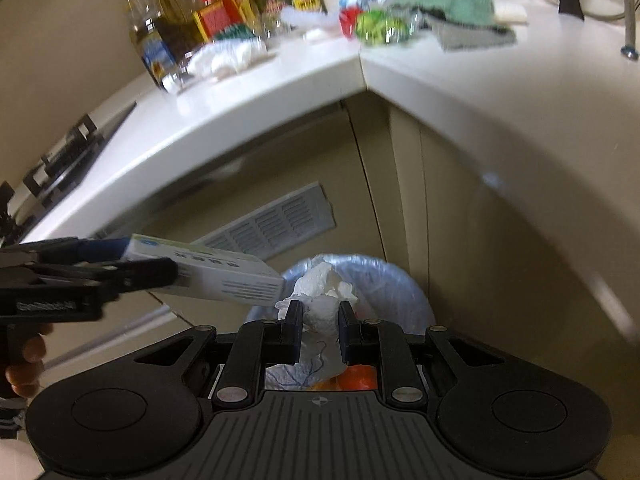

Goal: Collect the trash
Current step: 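Carry the white box and tissue down over the wastebasket with both tools, then open both grippers to drop the box and tissue into the wastebasket, then raise both tools back up toward the counter items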

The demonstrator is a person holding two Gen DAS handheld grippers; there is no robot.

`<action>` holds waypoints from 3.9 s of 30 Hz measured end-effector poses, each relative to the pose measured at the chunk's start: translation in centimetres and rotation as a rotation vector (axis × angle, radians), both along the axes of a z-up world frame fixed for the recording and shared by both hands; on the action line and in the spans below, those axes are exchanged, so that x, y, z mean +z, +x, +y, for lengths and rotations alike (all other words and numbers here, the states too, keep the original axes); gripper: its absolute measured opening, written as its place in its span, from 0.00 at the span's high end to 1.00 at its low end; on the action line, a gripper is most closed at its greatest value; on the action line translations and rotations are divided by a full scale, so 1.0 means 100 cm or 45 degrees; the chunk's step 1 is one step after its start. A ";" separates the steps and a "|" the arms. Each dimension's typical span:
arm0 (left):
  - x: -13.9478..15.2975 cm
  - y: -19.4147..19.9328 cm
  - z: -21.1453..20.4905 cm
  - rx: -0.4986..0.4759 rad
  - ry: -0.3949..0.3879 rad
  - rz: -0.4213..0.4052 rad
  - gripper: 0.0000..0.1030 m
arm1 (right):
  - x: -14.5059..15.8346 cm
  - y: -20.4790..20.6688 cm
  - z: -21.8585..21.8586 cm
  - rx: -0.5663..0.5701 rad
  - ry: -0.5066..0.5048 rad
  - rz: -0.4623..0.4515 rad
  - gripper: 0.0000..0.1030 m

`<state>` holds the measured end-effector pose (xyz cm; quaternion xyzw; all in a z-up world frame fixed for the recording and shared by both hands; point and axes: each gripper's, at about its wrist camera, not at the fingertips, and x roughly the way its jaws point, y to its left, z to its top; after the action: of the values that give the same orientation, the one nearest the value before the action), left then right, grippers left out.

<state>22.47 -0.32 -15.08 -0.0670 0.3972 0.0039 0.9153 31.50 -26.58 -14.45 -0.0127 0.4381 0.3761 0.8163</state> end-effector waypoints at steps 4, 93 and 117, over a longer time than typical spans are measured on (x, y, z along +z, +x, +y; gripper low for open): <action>-0.027 0.010 -0.003 0.034 -0.014 0.048 0.27 | -0.018 0.005 0.002 -0.013 -0.027 0.014 0.82; -0.021 -0.028 -0.022 0.121 0.001 0.144 0.28 | -0.022 -0.005 -0.001 0.051 -0.140 0.009 0.38; 0.086 -0.022 -0.021 0.184 0.115 -0.154 0.33 | 0.083 0.025 -0.046 0.031 0.184 -0.231 0.38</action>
<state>20.28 -2.38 -6.45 -0.0542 0.3346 0.0839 0.9370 34.02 -31.19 -6.15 0.0069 0.3338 0.4141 0.8468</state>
